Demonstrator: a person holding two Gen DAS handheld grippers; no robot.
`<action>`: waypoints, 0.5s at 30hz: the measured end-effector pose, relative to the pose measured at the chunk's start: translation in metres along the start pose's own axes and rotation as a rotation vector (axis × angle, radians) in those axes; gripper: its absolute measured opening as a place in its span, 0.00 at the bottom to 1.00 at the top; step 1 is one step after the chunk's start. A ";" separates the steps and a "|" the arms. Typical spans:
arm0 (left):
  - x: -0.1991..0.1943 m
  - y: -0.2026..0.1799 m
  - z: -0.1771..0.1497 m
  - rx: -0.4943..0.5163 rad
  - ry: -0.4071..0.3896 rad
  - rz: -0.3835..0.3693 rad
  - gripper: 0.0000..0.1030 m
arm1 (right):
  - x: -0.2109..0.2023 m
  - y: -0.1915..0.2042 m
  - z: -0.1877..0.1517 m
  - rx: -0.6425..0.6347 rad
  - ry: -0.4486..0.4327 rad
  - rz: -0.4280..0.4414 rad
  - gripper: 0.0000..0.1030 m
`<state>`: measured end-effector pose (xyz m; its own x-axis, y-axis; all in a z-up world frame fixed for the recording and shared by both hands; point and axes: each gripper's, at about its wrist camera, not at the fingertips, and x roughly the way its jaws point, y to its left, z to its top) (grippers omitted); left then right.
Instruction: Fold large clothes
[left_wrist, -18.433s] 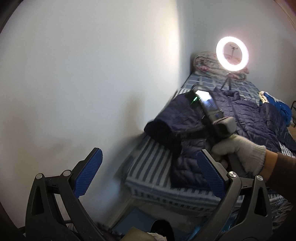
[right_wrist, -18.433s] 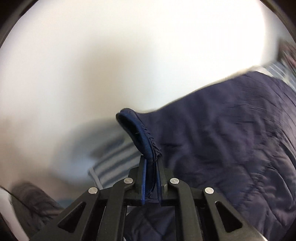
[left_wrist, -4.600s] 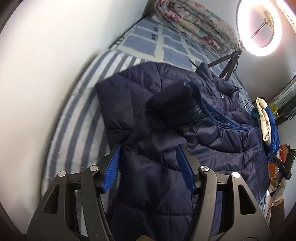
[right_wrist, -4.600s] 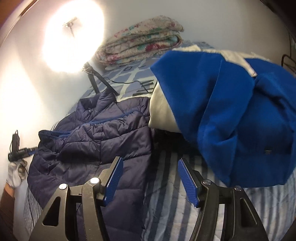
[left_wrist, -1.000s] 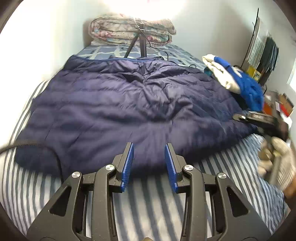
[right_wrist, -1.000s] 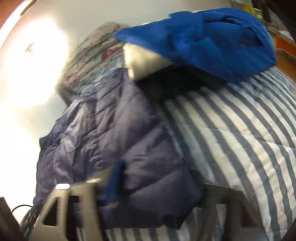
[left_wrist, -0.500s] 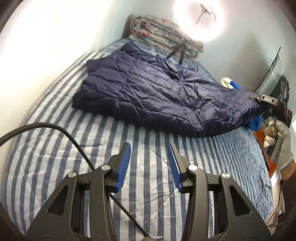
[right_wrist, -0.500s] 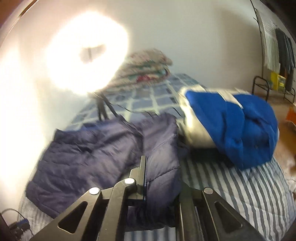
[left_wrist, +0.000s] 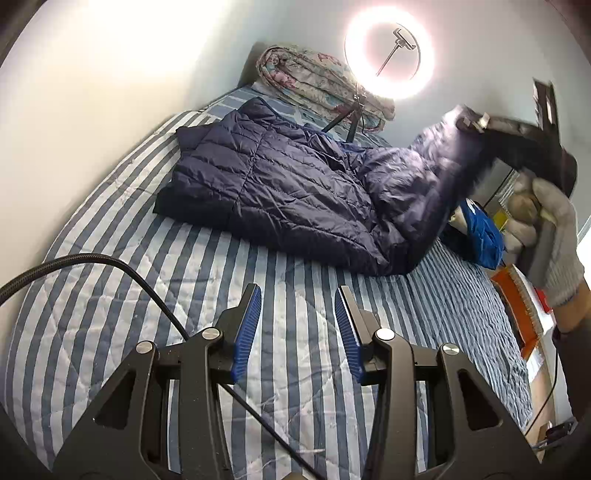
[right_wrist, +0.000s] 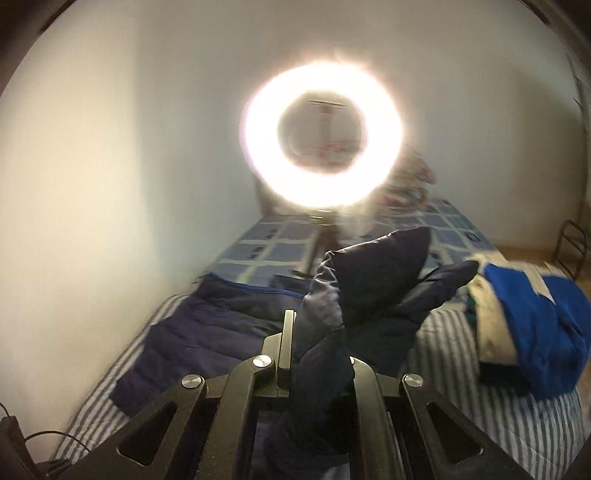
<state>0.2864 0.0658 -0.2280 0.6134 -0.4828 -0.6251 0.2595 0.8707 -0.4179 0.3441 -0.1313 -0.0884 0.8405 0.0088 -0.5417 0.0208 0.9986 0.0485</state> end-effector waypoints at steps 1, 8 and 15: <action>-0.002 0.002 -0.001 0.001 -0.003 0.005 0.41 | 0.005 0.012 0.001 -0.016 0.002 0.015 0.03; -0.014 0.018 -0.003 -0.024 -0.022 0.021 0.41 | 0.046 0.095 -0.009 -0.108 0.057 0.158 0.03; -0.022 0.034 -0.006 -0.041 -0.024 0.045 0.41 | 0.109 0.173 -0.052 -0.164 0.202 0.284 0.02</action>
<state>0.2772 0.1052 -0.2323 0.6415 -0.4404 -0.6282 0.2008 0.8867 -0.4166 0.4115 0.0455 -0.1827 0.6764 0.2798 -0.6813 -0.2977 0.9500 0.0945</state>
